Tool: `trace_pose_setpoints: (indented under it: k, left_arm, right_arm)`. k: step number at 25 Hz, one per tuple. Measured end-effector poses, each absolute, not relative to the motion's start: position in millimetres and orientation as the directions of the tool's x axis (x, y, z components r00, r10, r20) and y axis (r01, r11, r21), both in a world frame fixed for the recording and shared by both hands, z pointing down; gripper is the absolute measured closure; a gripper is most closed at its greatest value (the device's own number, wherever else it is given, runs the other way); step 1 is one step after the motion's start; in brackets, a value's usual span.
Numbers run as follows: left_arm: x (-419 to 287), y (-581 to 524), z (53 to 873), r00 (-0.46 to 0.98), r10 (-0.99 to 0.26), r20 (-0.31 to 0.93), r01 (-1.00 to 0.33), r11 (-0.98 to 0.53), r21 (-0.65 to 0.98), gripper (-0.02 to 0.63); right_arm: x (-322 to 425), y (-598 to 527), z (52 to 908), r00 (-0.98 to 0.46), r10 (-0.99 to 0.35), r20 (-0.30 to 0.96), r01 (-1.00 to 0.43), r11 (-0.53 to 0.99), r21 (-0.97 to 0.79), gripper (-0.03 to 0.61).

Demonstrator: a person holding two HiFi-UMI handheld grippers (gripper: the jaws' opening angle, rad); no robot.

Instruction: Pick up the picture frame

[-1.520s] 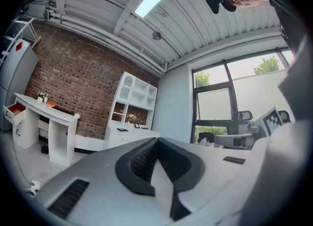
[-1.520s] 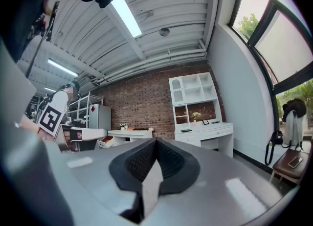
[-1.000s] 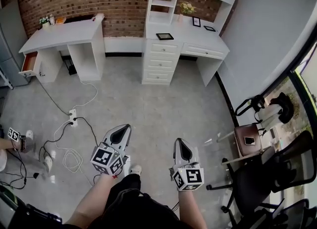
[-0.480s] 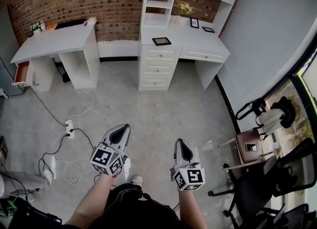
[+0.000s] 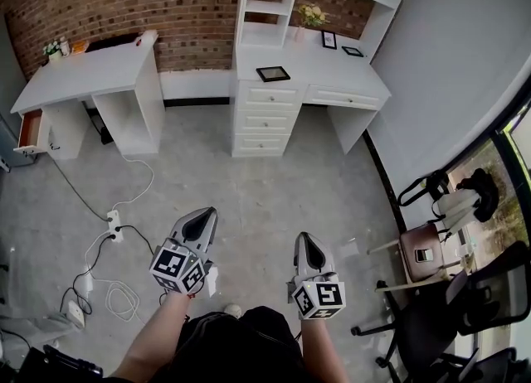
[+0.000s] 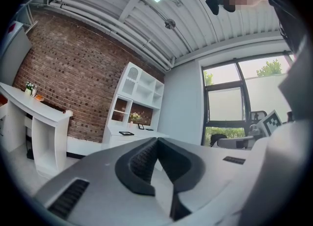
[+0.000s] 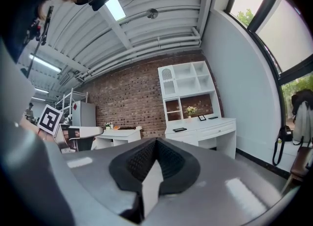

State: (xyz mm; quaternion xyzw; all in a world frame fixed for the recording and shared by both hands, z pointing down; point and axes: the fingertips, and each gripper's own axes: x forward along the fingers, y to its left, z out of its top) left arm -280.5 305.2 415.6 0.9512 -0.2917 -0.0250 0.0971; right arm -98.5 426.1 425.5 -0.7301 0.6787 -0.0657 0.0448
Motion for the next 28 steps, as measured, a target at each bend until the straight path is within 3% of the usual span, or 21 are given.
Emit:
trace_pose_setpoints:
  k: [28]
  left_arm:
    - [-190.2, 144.0, 412.5, 0.786, -0.618, 0.000, -0.608, -0.773, 0.185, 0.607]
  right_arm:
    - [8.2, 246.5, 430.2, -0.010, -0.999, 0.048, -0.986, 0.001, -0.167, 0.575]
